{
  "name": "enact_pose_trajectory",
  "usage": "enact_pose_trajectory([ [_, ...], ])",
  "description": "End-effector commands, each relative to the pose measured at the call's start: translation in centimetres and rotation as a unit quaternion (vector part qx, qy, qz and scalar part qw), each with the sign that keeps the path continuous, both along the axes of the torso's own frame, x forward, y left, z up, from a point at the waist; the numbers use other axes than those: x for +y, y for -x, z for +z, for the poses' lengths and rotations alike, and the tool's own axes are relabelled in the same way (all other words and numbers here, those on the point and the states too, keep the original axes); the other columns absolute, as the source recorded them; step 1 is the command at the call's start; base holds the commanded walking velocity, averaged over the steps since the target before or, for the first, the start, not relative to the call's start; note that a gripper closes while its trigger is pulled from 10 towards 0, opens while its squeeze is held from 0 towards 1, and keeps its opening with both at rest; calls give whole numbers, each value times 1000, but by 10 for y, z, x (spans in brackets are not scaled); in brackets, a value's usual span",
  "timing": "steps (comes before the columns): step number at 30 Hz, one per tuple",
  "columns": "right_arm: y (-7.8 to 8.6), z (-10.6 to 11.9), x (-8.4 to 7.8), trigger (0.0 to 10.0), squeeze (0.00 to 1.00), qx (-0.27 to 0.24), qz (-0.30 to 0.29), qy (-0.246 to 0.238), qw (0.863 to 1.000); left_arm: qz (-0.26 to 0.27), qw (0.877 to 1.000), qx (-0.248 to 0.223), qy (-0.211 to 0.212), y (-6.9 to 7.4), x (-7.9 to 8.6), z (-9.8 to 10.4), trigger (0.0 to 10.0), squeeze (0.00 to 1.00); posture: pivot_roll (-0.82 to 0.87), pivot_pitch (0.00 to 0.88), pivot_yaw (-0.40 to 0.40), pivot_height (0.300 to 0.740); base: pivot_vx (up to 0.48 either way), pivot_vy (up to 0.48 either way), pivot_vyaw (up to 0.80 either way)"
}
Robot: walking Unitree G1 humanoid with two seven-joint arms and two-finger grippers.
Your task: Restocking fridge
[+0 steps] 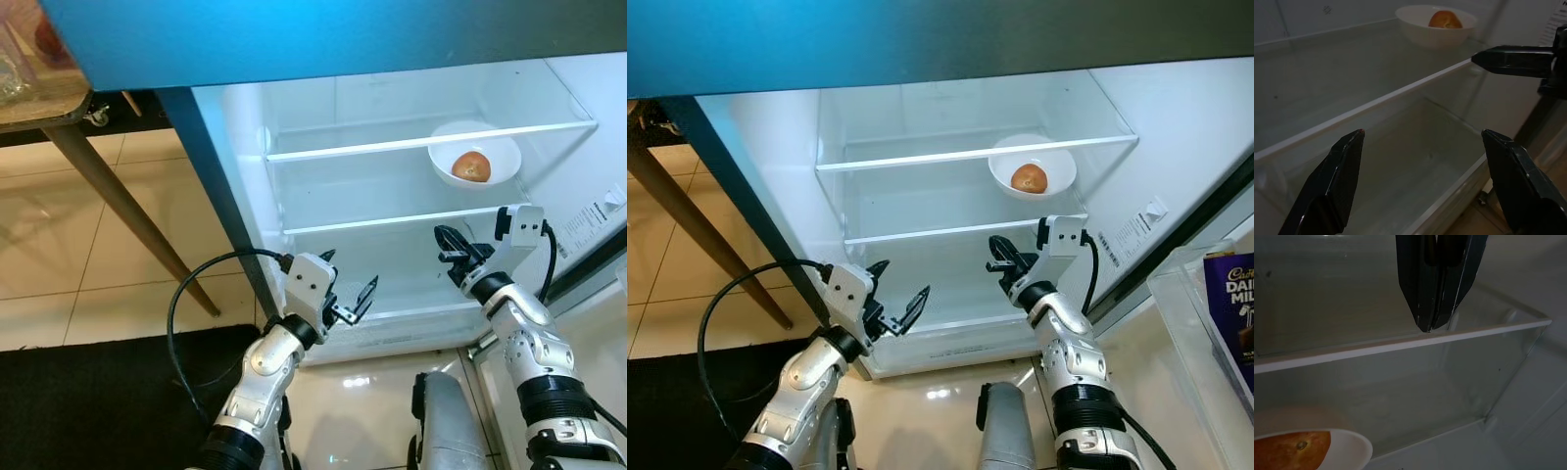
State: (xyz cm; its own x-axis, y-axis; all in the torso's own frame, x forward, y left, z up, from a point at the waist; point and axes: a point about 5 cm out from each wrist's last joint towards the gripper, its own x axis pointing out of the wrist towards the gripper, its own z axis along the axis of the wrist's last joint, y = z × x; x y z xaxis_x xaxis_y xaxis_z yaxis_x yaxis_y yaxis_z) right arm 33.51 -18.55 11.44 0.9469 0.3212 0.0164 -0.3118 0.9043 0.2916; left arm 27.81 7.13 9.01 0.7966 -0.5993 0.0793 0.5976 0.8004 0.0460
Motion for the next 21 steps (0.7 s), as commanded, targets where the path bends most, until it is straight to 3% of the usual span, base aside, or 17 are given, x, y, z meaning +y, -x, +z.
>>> enact_pose_trajectory([
  [1, 7, -16, -2, 10000, 0, 22, -2, -1, 1000, -1, 1000, 13, -15, 5, 4, -11, 10000, 0, -5, 157, 25, 611, 0, 0, 0],
  [6, 12, -31, -4, 10000, 0, 46, -10, -2, 999, -2, 999, 26, -32, 10, 5, -23, 10000, 0, -3, 156, 30, 631, 0, 0, 0],
  [21, 16, -46, -4, 10000, 0, 70, -23, -3, 997, -30, 997, 20, -70, 16, 1, -31, 10000, 0, -1, 153, 37, 646, 0, 0, 0],
])
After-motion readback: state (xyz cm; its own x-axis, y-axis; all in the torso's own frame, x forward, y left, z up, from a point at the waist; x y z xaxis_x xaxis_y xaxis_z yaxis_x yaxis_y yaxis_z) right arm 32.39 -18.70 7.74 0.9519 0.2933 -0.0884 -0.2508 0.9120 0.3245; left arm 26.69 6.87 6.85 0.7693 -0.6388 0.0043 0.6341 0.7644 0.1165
